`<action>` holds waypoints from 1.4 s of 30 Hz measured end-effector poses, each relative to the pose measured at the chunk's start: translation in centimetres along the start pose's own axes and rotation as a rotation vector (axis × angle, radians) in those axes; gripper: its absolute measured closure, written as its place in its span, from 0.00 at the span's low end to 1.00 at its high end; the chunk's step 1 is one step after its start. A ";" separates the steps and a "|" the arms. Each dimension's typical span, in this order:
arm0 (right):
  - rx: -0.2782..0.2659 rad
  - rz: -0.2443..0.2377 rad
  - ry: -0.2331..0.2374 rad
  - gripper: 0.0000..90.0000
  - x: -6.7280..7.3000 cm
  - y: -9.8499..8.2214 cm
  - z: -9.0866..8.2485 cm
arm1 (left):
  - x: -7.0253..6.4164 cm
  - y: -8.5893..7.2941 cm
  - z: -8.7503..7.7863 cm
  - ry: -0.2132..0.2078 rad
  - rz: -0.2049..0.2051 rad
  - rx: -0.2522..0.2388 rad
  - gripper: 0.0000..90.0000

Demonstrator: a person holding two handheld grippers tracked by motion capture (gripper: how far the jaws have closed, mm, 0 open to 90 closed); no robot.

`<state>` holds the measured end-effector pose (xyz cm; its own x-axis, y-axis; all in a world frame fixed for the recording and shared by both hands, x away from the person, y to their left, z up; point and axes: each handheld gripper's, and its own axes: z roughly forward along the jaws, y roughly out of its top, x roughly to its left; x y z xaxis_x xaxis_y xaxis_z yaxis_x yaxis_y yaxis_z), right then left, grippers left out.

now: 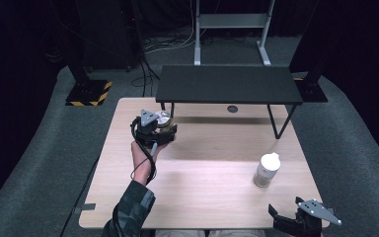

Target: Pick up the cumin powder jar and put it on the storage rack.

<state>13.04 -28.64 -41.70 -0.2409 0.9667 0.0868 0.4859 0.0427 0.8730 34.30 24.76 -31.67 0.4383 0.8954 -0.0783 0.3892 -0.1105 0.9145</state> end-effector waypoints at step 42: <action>0.015 -0.003 0.001 0.00 -0.2 0.1 0.1 | 0.4 5.8 2.5 0.000 0.028 0.008 0.34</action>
<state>13.23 -28.80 -41.72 -0.2426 0.9664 0.0848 0.4981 0.0490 0.8657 38.78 23.39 -27.41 0.4490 0.8920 -0.0524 0.3828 -0.1391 0.9133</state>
